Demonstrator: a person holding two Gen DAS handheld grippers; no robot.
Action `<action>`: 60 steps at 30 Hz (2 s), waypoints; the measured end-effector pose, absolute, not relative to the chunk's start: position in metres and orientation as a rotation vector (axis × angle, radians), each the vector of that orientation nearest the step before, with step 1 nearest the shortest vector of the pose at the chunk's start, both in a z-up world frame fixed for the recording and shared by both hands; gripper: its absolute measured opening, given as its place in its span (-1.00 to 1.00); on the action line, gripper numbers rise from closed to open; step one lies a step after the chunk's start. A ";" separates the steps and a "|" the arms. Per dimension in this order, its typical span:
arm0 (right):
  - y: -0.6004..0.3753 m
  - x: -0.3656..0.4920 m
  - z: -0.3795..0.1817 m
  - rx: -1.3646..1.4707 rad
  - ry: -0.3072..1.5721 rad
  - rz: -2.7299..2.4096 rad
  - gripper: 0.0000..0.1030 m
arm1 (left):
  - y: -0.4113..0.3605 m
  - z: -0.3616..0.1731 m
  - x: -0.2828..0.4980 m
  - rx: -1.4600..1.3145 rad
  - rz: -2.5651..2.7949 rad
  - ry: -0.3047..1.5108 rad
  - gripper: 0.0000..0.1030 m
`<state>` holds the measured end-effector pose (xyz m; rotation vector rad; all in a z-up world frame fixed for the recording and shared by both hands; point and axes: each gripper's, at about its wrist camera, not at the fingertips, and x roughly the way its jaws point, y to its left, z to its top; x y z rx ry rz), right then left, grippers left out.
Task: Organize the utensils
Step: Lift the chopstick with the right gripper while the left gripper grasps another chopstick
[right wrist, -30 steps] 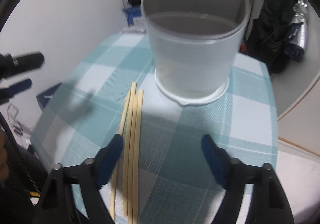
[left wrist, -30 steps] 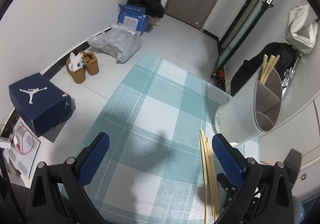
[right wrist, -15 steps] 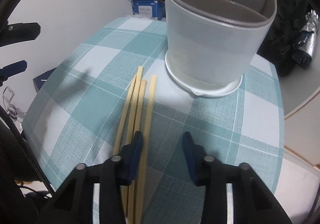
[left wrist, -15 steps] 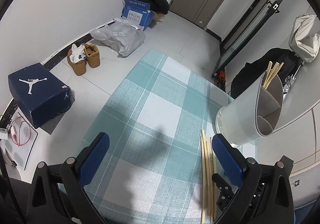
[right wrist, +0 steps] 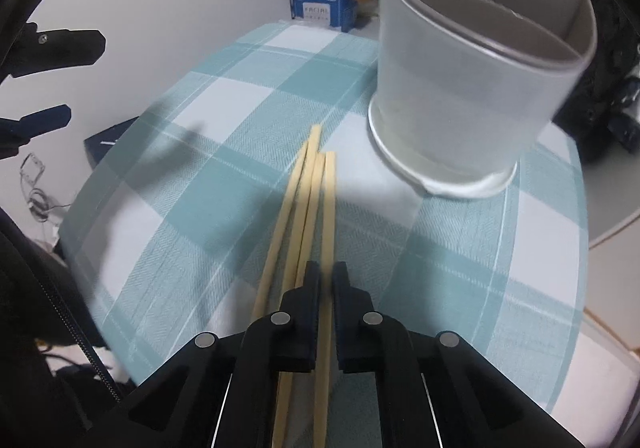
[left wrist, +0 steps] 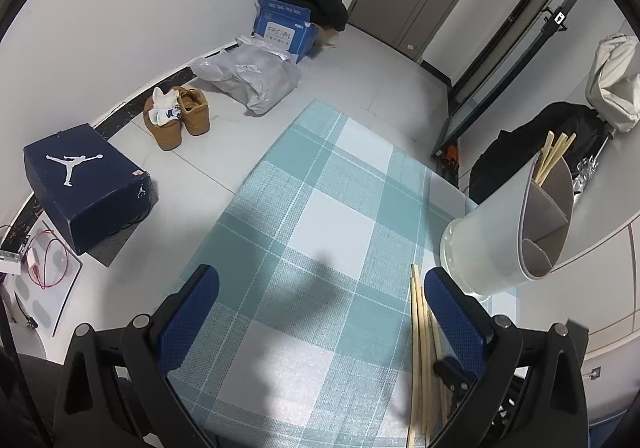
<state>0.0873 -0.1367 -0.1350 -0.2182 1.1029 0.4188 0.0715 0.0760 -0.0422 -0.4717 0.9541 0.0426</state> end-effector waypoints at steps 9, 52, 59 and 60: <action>-0.174 0.063 -0.129 -0.164 1.245 0.422 -0.89 | 0.075 -0.036 0.072 -0.516 0.029 0.942 0.96; -0.274 0.127 -0.087 0.424 0.978 0.424 -0.89 | -0.030 -0.101 0.075 -0.030 -0.062 1.263 0.96; -0.296 0.131 -0.080 0.516 0.916 0.385 -0.89 | -0.026 -0.104 0.071 -0.004 -0.044 1.267 0.96; -0.296 0.131 -0.078 0.520 0.905 0.388 -0.89 | -0.024 -0.103 0.071 0.000 -0.045 1.270 0.96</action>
